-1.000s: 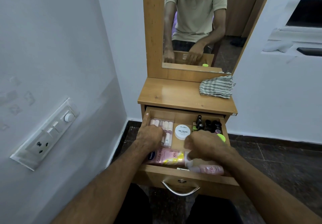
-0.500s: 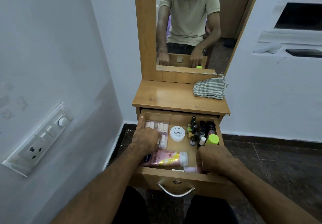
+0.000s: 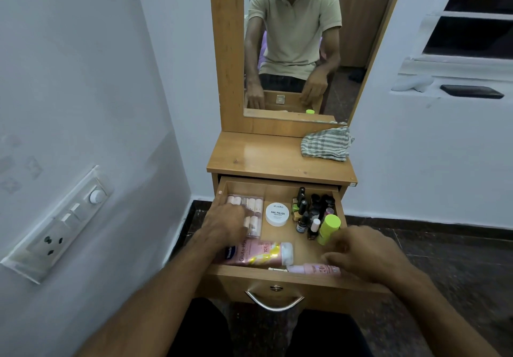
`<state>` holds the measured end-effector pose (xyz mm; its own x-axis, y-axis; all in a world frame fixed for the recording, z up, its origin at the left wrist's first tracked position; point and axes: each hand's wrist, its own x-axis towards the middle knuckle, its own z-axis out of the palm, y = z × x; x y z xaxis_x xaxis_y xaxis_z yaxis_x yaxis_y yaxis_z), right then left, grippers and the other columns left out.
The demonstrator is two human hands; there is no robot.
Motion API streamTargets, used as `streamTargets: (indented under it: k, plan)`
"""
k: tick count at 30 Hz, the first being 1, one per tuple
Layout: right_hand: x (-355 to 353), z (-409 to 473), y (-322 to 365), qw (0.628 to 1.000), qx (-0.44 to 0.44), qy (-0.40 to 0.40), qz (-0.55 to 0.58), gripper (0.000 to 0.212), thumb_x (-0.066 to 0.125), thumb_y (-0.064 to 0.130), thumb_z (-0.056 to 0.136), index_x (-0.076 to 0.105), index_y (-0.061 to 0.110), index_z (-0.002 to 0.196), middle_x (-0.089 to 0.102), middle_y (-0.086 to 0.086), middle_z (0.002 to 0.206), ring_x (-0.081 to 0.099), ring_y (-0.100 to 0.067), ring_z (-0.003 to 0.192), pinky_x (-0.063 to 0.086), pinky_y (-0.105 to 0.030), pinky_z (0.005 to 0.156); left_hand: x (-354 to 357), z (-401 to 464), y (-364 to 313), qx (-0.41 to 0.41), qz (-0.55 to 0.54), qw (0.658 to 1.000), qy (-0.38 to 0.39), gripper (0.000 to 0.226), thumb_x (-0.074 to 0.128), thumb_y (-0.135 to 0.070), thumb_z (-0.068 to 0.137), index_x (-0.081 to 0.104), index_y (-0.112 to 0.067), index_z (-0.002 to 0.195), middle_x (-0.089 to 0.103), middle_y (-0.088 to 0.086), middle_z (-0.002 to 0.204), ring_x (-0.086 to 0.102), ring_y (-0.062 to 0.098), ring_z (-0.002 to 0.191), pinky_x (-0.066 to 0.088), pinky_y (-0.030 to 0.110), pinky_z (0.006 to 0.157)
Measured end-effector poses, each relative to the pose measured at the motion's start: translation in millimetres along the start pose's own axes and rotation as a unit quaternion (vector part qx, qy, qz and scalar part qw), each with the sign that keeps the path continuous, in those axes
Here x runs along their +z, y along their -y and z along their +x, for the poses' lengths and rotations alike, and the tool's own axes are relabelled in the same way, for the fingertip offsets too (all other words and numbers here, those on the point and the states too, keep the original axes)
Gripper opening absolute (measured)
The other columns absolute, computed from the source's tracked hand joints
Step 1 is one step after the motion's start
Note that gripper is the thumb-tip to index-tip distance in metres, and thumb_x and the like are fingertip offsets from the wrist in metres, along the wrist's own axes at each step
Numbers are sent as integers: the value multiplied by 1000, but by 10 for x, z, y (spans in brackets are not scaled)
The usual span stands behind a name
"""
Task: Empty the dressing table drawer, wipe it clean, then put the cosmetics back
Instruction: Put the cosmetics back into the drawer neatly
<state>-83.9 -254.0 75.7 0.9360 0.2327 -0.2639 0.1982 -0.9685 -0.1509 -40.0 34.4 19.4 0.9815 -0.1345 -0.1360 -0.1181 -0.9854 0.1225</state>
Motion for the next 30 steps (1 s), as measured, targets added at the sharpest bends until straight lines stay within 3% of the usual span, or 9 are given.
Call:
streamTargets:
  k: [3,5,7,10,12,16,20,28,30]
  plan:
    - [-45,-221,-252,997,33,4,71,40,70,70,78,67,44,107,67,21,107,60,2,92,54,-26,80,-76,-222,161,-28,-99,993,-62,43,62,-40,93,59,-38,137,57,-1,145,54,19,128,36,44,116]
    - [-153,-277,-301,991,48,89,88,65,76,68,72,59,39,128,63,16,123,60,-3,105,52,-26,92,-91,-397,344,-62,-183,977,-93,37,64,-39,95,65,-34,131,67,-6,131,66,15,108,58,37,91]
    - [-284,-273,-236,982,56,167,64,71,83,62,69,58,36,129,62,16,122,58,-5,107,48,-25,91,-102,-543,536,-72,-244,964,-71,37,67,-43,94,66,-32,129,69,-13,121,65,7,97,57,26,73]
    - [-355,-255,-137,975,45,219,5,40,86,44,72,63,38,103,64,15,102,59,-3,93,47,-21,77,-133,-710,698,-47,-331,941,48,51,74,-52,84,64,-32,130,65,-28,108,66,-8,87,48,8,57]
    - [-317,-252,-124,975,27,216,-46,27,84,33,76,62,37,92,64,15,95,59,0,87,45,-19,71,-165,-791,722,-29,-343,934,92,65,78,-63,73,63,-36,130,65,-31,104,65,-11,92,49,7,60]
    - [-244,-275,-103,985,15,158,-67,16,79,29,80,65,34,82,66,15,85,59,2,80,44,-17,67,-202,-852,723,-13,-335,934,122,86,81,-73,61,58,-38,136,64,-25,121,62,2,107,51,13,76]
    - [-222,-326,-93,989,13,140,-55,15,80,30,80,66,34,82,65,15,84,59,1,79,40,-17,61,-222,-881,659,-2,-319,936,147,90,86,-64,63,54,-34,141,59,-15,133,56,14,123,54,35,98]
    - [-221,-310,-101,992,6,120,-44,16,82,34,80,66,34,83,65,16,87,58,1,82,43,-20,67,-306,-815,616,-1,-322,936,143,69,89,-54,66,63,-33,125,63,-19,122,60,9,113,54,27,89]
    - [-219,-259,-112,993,6,104,-49,15,81,34,80,66,34,83,65,14,86,58,0,81,41,-19,64,-315,-772,611,-11,-321,938,126,68,89,-55,65,63,-33,124,64,-17,122,60,11,114,55,30,91]
